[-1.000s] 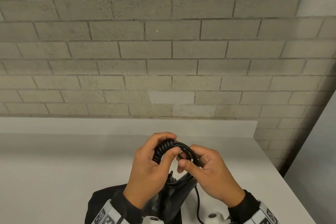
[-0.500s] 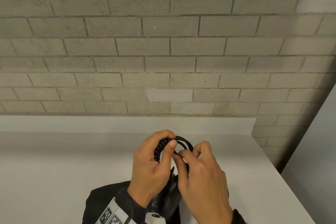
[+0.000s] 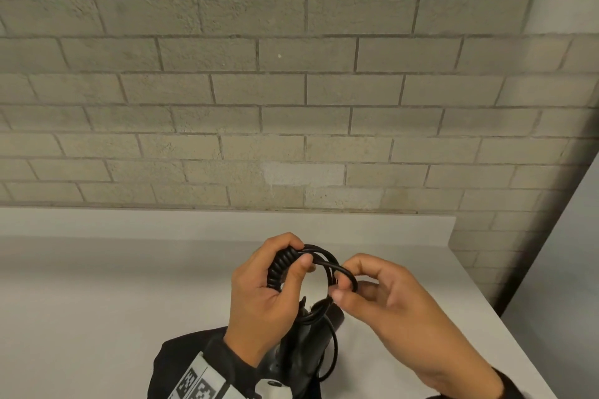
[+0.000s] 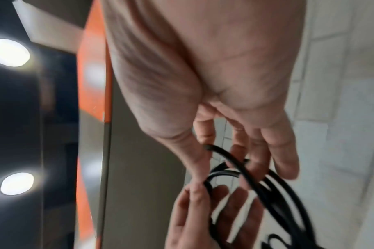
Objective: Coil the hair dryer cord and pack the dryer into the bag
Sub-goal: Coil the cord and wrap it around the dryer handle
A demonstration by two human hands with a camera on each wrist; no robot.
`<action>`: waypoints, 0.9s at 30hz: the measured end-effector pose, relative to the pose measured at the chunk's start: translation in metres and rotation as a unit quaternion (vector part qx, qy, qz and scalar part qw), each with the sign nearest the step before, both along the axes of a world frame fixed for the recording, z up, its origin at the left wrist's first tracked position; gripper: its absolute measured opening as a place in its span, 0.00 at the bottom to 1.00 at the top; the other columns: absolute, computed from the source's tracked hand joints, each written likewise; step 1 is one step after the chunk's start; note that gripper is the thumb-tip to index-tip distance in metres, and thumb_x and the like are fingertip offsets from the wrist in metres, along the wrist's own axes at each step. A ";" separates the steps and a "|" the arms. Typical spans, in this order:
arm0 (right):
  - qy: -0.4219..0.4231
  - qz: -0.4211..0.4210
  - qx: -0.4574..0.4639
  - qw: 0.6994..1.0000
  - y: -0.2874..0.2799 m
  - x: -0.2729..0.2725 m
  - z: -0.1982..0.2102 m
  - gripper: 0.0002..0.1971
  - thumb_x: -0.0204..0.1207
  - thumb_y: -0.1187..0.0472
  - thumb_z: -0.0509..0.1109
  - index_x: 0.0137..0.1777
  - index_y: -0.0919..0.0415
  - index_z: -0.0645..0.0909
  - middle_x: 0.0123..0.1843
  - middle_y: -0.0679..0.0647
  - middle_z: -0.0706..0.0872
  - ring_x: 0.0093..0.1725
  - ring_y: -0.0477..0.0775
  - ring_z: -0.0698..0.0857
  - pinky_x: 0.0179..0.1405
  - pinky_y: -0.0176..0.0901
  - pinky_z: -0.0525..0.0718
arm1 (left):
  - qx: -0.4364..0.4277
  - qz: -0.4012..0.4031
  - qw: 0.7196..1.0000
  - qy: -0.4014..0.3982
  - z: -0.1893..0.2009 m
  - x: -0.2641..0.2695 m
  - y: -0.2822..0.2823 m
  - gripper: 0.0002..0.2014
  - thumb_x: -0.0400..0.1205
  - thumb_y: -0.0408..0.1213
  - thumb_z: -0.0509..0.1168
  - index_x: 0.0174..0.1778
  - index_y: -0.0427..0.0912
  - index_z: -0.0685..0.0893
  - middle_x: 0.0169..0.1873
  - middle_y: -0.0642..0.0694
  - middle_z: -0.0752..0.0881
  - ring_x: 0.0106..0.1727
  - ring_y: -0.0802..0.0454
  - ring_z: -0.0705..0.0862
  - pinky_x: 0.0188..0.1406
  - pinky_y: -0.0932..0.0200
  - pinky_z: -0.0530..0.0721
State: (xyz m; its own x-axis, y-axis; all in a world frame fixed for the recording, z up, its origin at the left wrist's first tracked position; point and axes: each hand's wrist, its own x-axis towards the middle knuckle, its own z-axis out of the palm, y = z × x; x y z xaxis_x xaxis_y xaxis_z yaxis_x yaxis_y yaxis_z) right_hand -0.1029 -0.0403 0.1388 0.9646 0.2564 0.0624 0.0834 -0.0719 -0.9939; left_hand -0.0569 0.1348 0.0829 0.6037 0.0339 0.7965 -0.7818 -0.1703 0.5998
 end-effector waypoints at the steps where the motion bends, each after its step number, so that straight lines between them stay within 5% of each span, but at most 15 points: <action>1: -0.012 -0.032 0.010 0.999 0.001 0.000 -0.005 0.07 0.76 0.67 0.73 0.39 0.56 0.84 0.39 0.58 0.87 0.45 0.59 0.87 0.55 0.43 0.81 | -0.003 -0.001 1.000 0.002 -0.001 0.001 -0.001 0.07 0.81 0.39 0.68 0.54 0.51 0.82 0.41 0.54 0.88 0.42 0.51 0.92 0.42 0.56 0.89; 5: 0.060 -0.051 0.154 0.985 -0.004 0.003 -0.018 0.07 0.71 0.63 0.77 0.48 0.62 0.89 0.37 0.64 0.89 0.45 0.59 0.90 0.61 0.48 0.85 | 0.000 0.002 1.000 0.006 -0.003 0.003 -0.001 0.07 0.82 0.39 0.67 0.55 0.50 0.83 0.42 0.53 0.88 0.43 0.49 0.91 0.44 0.52 0.90; 9: 0.128 0.002 0.193 0.973 -0.015 0.002 -0.014 0.15 0.62 0.55 0.81 0.45 0.63 0.90 0.32 0.60 0.85 0.37 0.56 0.87 0.47 0.47 0.82 | 0.021 0.017 1.000 -0.007 -0.004 0.004 -0.002 0.07 0.82 0.39 0.67 0.55 0.49 0.83 0.42 0.54 0.88 0.43 0.49 0.90 0.43 0.52 0.89; 13: 0.187 0.027 0.276 0.942 -0.018 0.002 -0.010 0.14 0.57 0.60 0.80 0.41 0.68 0.88 0.20 0.54 0.72 0.18 0.49 0.71 0.34 0.44 0.75 | 0.026 0.033 0.999 -0.016 -0.007 0.005 -0.005 0.07 0.82 0.41 0.68 0.55 0.48 0.84 0.41 0.53 0.88 0.42 0.48 0.90 0.41 0.50 0.88; 17: 0.219 0.048 0.349 0.910 -0.015 0.001 -0.014 0.15 0.58 0.62 0.81 0.42 0.70 0.85 0.17 0.48 0.64 0.14 0.44 0.63 0.26 0.43 0.74 | 0.014 0.034 0.999 -0.016 -0.009 0.007 -0.008 0.07 0.82 0.39 0.68 0.54 0.46 0.84 0.42 0.53 0.88 0.43 0.49 0.90 0.41 0.45 0.89; 20: 0.130 0.101 0.317 0.934 -0.010 -0.005 -0.026 0.20 0.57 0.62 0.87 0.42 0.66 0.80 0.26 0.56 0.77 0.25 0.51 0.74 0.33 0.43 0.76 | -0.003 0.041 0.999 -0.009 -0.009 0.009 -0.006 0.07 0.82 0.40 0.68 0.55 0.48 0.84 0.42 0.53 0.88 0.43 0.50 0.91 0.41 0.44 0.90; 22: 0.031 0.097 0.204 0.974 -0.001 -0.009 -0.044 0.18 0.58 0.67 0.84 0.41 0.57 0.78 0.46 0.59 0.88 0.45 0.55 0.85 0.47 0.42 0.82 | -0.004 0.042 0.999 -0.013 -0.008 0.010 -0.004 0.07 0.82 0.40 0.67 0.55 0.48 0.83 0.42 0.52 0.88 0.43 0.49 0.91 0.41 0.43 0.90; 24: -0.036 0.034 0.116 0.992 0.010 -0.013 -0.062 0.15 0.63 0.70 0.79 0.39 0.51 0.79 0.59 0.59 0.87 0.62 0.55 0.85 0.62 0.46 0.83 | 0.011 0.041 0.999 -0.020 -0.007 0.011 -0.003 0.07 0.83 0.41 0.67 0.56 0.47 0.83 0.42 0.50 0.88 0.43 0.46 0.91 0.40 0.42 0.90; 27: -0.055 -0.030 0.163 0.985 0.020 -0.020 -0.072 0.11 0.65 0.73 0.74 0.44 0.62 0.78 0.52 0.66 0.90 0.57 0.65 0.89 0.60 0.49 0.87 | 0.002 0.032 0.999 -0.014 -0.007 0.010 -0.006 0.07 0.83 0.42 0.67 0.56 0.47 0.83 0.41 0.51 0.88 0.42 0.47 0.91 0.39 0.42 0.90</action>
